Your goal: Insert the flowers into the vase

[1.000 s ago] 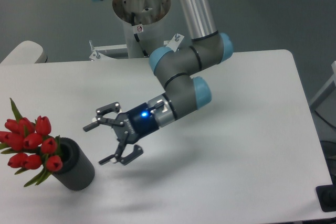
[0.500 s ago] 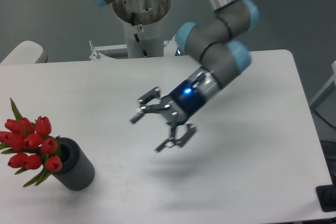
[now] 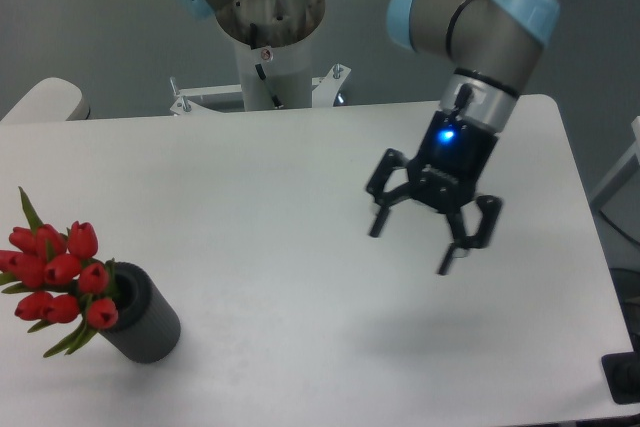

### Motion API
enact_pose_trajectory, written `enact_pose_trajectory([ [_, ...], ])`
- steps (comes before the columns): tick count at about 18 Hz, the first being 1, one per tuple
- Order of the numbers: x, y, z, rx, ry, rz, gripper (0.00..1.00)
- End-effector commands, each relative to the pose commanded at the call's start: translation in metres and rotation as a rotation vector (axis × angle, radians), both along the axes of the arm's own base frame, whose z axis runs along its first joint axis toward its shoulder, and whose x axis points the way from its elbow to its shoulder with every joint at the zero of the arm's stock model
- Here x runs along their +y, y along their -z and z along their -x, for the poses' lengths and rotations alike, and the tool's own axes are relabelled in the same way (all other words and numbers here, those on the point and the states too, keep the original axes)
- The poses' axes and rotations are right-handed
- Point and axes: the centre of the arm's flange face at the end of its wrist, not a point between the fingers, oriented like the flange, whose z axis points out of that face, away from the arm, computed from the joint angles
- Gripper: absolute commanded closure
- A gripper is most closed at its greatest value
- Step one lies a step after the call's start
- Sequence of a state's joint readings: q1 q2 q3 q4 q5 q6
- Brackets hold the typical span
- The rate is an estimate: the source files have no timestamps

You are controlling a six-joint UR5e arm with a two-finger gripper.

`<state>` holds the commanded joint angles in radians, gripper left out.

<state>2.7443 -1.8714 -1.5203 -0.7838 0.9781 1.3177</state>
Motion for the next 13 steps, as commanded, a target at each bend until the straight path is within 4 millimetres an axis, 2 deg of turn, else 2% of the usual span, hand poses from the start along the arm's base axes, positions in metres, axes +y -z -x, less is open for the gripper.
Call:
enact_pose_trajectory([
  [3, -0.006, -0.008, 0.017, 0.112, -0.039, 0.132, 0.0],
  [8, -0.019, -0.002, 0.033, 0.299, 0.164, 0.376, 0.0],
  [13, -0.025, 0.007, 0.032, 0.332, 0.221, 0.446, 0.0],
])
